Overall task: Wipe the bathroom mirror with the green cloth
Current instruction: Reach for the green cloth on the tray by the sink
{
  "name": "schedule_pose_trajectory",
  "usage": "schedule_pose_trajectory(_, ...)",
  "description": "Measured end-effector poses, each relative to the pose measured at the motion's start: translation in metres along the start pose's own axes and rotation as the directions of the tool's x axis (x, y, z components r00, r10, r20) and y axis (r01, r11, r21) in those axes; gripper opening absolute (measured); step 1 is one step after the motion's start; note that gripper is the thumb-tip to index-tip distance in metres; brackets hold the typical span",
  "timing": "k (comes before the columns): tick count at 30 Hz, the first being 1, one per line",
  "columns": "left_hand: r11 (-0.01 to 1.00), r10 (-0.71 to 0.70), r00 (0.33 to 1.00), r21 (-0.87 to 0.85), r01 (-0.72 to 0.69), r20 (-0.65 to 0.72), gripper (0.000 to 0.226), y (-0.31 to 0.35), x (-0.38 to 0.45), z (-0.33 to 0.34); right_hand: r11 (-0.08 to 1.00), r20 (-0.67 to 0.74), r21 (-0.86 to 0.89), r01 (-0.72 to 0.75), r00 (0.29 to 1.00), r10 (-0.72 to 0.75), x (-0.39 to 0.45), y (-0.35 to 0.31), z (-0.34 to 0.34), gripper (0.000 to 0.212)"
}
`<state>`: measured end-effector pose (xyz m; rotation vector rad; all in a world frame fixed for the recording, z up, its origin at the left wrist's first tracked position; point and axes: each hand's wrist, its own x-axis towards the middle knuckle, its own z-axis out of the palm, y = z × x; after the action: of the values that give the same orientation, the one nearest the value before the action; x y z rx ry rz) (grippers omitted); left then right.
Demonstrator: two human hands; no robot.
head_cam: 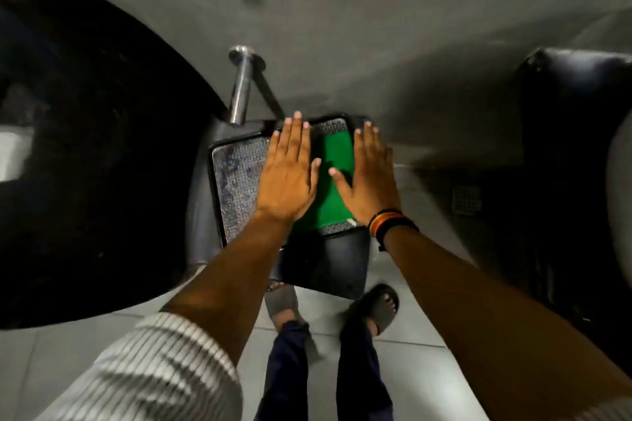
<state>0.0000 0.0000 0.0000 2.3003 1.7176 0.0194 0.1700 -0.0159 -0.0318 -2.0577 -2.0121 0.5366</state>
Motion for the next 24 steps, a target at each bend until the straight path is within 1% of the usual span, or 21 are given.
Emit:
schedule_pose_trajectory(4,0.998,-0.062,0.997,0.015,0.061,0.053,0.069,-0.026,-0.006,0.048,0.993,0.173,-0.105,0.054,0.984,-0.035,0.003,0.000,0.065,0.106)
schedule_pose_trajectory(9,0.998,-0.067,0.997,0.018,0.066,0.035,0.069,-0.044,0.003,0.072,0.981,0.221,-0.187,0.050,0.975,-0.007,0.021,-0.003,0.111,0.126)
schedule_pose_trajectory(11,0.998,-0.069,0.997,0.010,0.069,0.028,0.068,-0.047,0.005,0.075,0.974,0.231,-0.222,0.042,0.973,0.011,0.020,-0.002,0.121,0.128)
schedule_pose_trajectory(13,0.998,-0.062,0.998,0.006,0.062,0.017,0.068,-0.050,0.007,0.077,0.972,0.190,-0.232,0.033,0.982,0.012,0.020,-0.003,0.125,0.116)
schedule_pose_trajectory(16,0.997,-0.075,0.997,-0.001,0.075,0.021,0.068,-0.052,0.007,0.078,0.980,0.164,-0.198,-0.004,0.986,0.037,0.023,-0.006,0.122,0.083)
schedule_pose_trajectory(17,0.998,-0.070,0.997,0.000,0.070,0.015,0.068,-0.052,0.006,0.077,0.983,0.165,-0.184,-0.013,0.985,0.043,0.024,-0.007,0.120,0.077)
schedule_pose_trajectory(19,0.998,-0.064,0.998,-0.013,0.064,0.003,0.068,-0.051,0.004,0.071,0.993,0.166,-0.113,-0.032,0.985,0.051,0.027,-0.009,0.111,0.073)
schedule_pose_trajectory(22,0.999,-0.043,0.999,-0.030,0.042,-0.024,0.068,-0.049,0.003,0.057,0.990,0.149,0.107,-0.092,0.986,0.076,0.030,-0.012,0.087,0.068)
schedule_pose_trajectory(24,0.999,-0.025,0.999,-0.038,0.023,-0.035,0.068,-0.044,0.002,0.038,0.964,0.115,0.219,-0.151,0.985,0.128,0.028,-0.017,0.059,0.065)
